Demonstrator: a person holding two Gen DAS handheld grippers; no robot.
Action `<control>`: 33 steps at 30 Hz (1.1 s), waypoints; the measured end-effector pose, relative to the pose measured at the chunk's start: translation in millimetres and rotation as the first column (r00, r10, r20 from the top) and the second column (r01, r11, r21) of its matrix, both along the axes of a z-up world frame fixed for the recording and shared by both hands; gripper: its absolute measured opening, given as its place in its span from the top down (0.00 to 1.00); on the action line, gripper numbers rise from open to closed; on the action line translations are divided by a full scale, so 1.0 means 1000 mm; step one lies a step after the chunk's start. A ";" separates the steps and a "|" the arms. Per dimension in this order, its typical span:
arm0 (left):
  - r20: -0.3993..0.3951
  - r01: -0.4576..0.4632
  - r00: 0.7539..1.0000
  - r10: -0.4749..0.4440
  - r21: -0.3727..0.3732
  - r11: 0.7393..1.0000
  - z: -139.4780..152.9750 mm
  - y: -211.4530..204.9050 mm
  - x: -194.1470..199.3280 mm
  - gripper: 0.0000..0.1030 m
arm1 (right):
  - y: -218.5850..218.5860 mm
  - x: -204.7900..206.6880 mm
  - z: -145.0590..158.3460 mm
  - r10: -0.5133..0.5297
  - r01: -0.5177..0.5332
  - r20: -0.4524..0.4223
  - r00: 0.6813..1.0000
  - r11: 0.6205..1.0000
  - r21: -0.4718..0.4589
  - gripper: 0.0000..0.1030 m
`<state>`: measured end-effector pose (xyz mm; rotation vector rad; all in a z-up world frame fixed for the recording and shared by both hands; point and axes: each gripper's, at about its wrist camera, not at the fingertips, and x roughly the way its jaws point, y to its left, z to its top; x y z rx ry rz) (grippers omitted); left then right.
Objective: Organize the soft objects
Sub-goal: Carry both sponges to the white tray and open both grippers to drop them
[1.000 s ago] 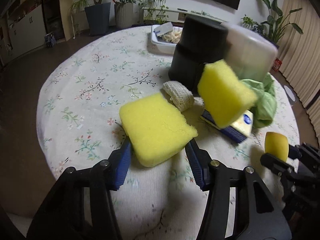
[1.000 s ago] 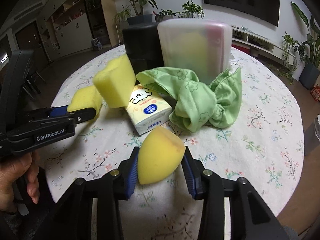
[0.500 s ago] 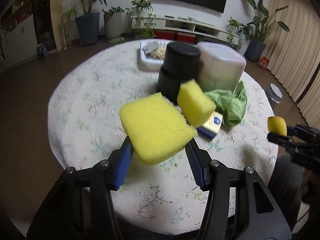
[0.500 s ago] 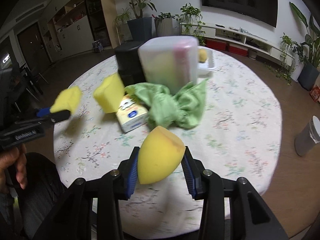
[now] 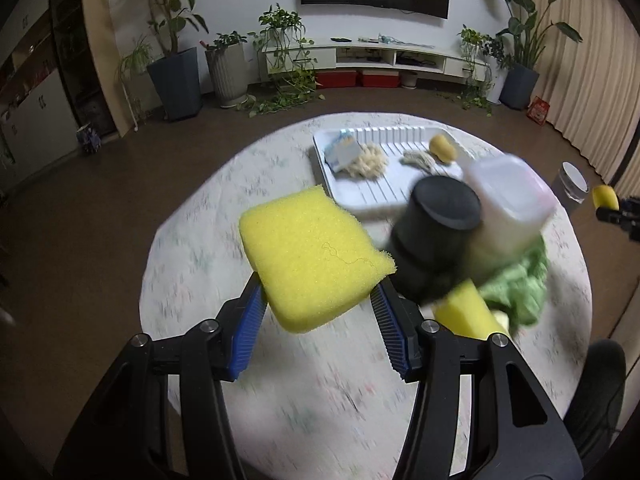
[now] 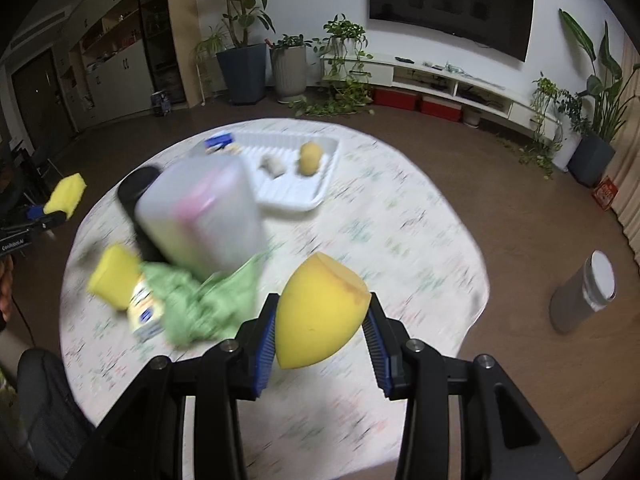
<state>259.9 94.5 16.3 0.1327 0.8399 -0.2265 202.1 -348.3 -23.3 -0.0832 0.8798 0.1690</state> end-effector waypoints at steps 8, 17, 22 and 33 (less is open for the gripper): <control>0.009 0.044 0.999 -0.044 0.056 0.997 0.019 -0.005 0.083 0.50 | -0.033 0.090 0.024 -0.014 0.015 0.006 1.000 0.999 -0.051 0.58; -0.039 0.183 0.983 -0.181 0.071 0.981 0.012 -0.048 0.163 0.50 | -0.009 0.193 0.034 0.111 -0.110 0.009 0.994 0.992 -0.062 0.58; -0.080 0.262 0.964 -0.255 0.088 0.961 -0.006 -0.080 0.193 0.50 | 0.030 0.237 0.015 0.201 -0.203 -0.028 0.979 0.976 -0.083 0.57; -0.136 0.397 0.914 -0.382 0.109 0.911 -0.041 -0.126 0.226 0.50 | 0.101 0.282 -0.034 0.390 -0.399 -0.105 0.915 0.913 -0.083 0.57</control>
